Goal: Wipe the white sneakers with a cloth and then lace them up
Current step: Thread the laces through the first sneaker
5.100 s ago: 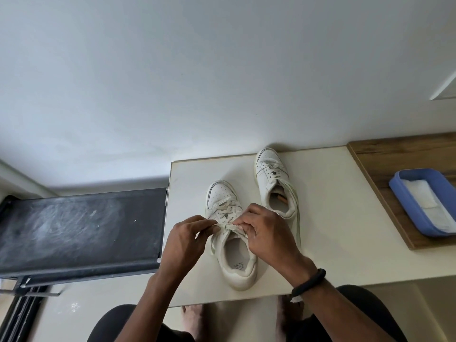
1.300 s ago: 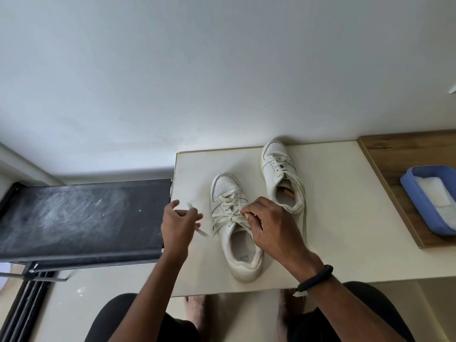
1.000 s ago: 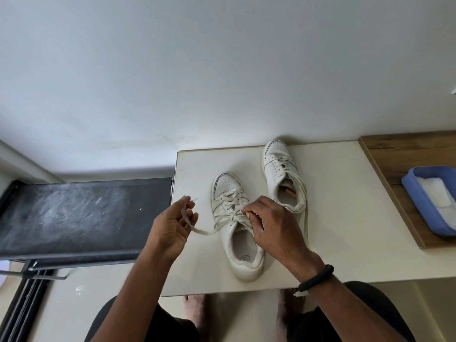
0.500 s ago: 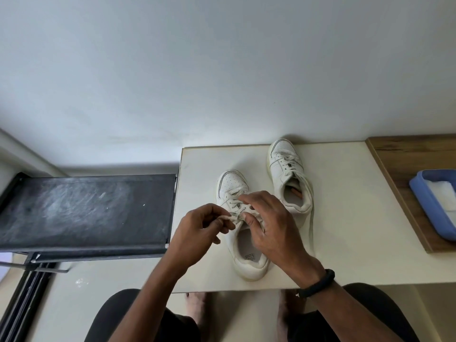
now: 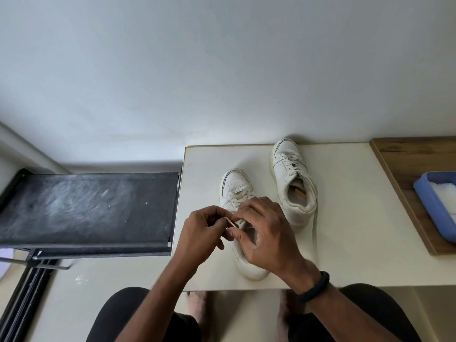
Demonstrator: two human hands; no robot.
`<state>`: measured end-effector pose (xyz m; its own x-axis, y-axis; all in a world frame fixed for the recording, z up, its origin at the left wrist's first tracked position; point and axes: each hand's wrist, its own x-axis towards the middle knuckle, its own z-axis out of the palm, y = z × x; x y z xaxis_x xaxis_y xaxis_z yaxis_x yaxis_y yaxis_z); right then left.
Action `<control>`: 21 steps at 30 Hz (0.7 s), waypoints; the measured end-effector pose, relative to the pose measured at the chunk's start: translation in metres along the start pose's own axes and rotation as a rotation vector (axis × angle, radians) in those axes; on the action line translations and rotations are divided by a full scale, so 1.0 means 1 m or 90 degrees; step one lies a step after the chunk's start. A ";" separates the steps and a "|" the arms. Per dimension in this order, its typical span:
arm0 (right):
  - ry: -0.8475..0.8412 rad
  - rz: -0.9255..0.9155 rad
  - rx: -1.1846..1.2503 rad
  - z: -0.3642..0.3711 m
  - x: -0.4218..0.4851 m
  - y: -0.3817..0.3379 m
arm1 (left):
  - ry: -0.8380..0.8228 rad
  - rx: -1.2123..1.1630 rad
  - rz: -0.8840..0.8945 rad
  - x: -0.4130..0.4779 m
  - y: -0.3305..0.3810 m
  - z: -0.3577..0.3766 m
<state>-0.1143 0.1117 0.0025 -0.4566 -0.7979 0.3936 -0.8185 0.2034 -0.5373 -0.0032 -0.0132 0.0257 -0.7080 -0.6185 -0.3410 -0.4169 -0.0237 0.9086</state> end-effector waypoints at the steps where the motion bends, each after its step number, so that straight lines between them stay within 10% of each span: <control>1: 0.011 0.004 -0.010 0.002 0.000 0.000 | -0.008 -0.018 -0.007 -0.001 0.001 0.001; 10: 0.047 0.042 -0.013 0.003 0.002 0.003 | -0.107 -0.140 -0.045 0.003 -0.005 -0.005; 21: -0.036 0.153 -0.037 0.002 0.003 0.014 | 0.038 -0.051 -0.005 0.015 -0.023 0.006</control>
<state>-0.1265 0.1109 -0.0059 -0.6218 -0.7528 0.2159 -0.7078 0.4223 -0.5663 -0.0079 -0.0175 -0.0022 -0.6681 -0.6642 -0.3354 -0.3740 -0.0899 0.9231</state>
